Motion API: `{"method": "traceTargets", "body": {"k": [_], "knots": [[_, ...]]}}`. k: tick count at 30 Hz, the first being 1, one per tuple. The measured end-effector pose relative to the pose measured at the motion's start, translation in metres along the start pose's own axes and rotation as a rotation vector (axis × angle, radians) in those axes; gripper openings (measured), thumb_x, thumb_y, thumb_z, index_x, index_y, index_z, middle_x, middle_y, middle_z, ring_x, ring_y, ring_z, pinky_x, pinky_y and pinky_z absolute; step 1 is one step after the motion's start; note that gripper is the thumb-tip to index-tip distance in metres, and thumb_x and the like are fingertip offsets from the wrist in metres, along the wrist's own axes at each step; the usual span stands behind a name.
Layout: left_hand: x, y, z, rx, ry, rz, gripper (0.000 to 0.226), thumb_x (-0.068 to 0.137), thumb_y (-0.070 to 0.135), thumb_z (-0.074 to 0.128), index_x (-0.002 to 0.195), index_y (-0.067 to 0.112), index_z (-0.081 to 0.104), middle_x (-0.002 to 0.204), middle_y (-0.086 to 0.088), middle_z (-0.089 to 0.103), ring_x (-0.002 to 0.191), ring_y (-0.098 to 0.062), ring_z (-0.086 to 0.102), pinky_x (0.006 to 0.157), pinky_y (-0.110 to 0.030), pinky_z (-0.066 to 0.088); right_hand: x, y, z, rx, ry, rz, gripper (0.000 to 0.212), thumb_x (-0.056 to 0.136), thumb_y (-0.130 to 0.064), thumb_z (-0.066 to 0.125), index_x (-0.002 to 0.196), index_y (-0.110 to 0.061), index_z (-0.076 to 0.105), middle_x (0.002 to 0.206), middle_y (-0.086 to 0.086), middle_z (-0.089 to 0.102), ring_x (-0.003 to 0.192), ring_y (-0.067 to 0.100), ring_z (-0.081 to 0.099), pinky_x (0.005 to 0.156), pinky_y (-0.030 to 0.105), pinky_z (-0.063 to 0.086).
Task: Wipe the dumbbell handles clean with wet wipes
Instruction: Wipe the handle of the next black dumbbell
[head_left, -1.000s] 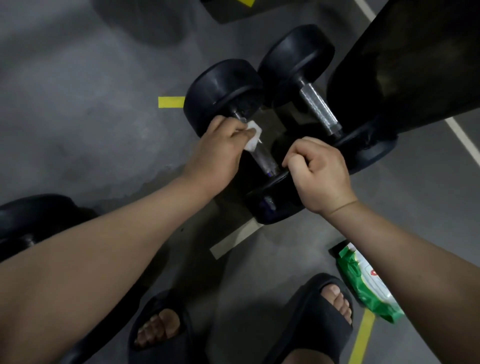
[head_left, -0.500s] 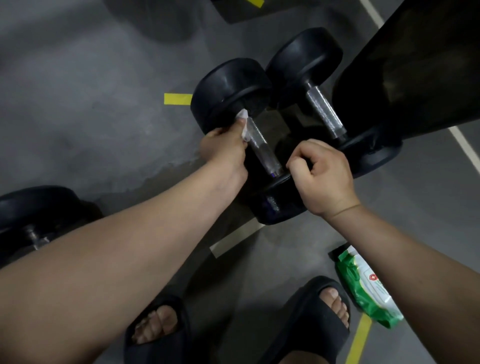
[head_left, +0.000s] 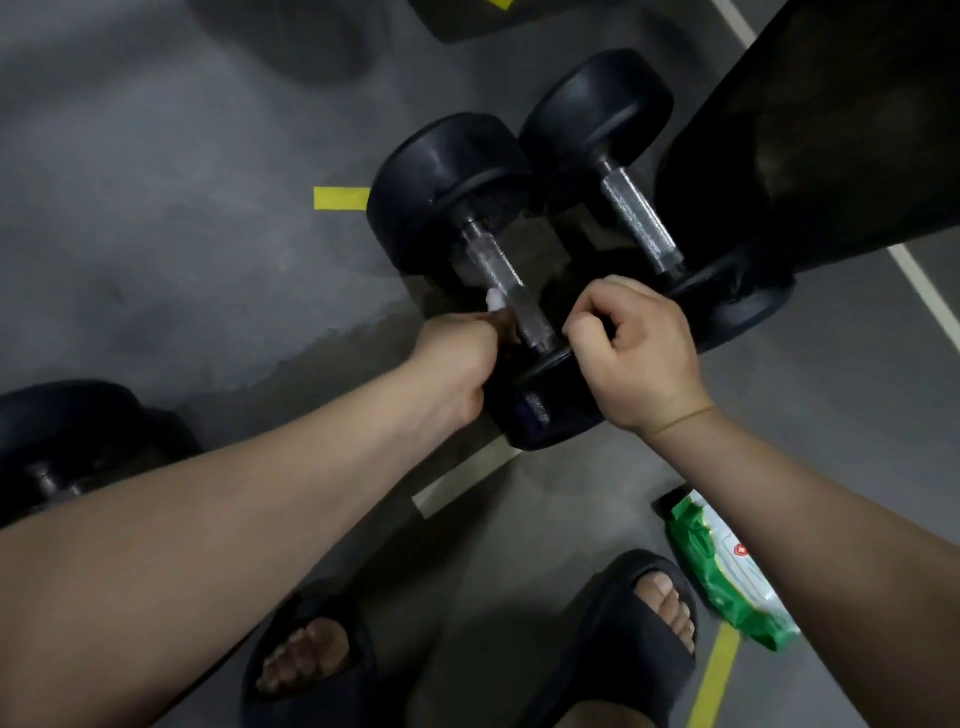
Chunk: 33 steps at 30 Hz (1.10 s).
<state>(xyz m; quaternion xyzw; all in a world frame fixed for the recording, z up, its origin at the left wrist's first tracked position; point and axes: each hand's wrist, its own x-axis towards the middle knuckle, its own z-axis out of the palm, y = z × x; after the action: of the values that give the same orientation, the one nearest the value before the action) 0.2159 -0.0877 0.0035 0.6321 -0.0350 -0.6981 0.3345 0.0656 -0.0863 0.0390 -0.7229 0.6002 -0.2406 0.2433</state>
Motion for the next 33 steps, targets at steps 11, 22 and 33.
{"method": "traceTargets", "body": {"k": [11,22,33], "knots": [[0.012,0.023,-0.016,0.121,-0.072,0.065,0.013,0.085,0.014,0.079,0.089,0.005,0.071,0.076,-0.007,0.069,0.063,-0.017,0.066,0.061,-0.028,0.058,-0.001,0.0,0.0,0.0,0.007,0.0,0.021,0.079,-0.028,0.047,0.068,-0.015,0.059,0.072,-0.003,0.058,0.074,0.018,0.058,0.067,0.042,0.048],[0.019,0.027,-0.005,-0.034,0.051,0.047,0.031,0.082,0.03,0.083,0.101,0.01,0.07,0.093,-0.004,0.073,0.082,-0.018,0.068,0.067,-0.03,0.056,-0.001,0.0,-0.001,0.003,0.004,0.007,0.021,0.078,-0.029,0.047,0.068,-0.016,0.059,0.073,-0.004,0.058,0.075,0.018,0.058,0.067,0.042,0.049],[-0.004,0.01,-0.024,0.565,0.241,0.775,0.012,0.088,0.03,0.072,0.099,0.026,0.074,0.107,0.008,0.064,0.095,-0.004,0.064,0.092,-0.024,0.053,-0.002,0.0,-0.001,-0.013,0.009,0.002,0.023,0.079,-0.03,0.045,0.068,-0.015,0.06,0.073,-0.005,0.058,0.075,0.016,0.057,0.067,0.04,0.049]]}}
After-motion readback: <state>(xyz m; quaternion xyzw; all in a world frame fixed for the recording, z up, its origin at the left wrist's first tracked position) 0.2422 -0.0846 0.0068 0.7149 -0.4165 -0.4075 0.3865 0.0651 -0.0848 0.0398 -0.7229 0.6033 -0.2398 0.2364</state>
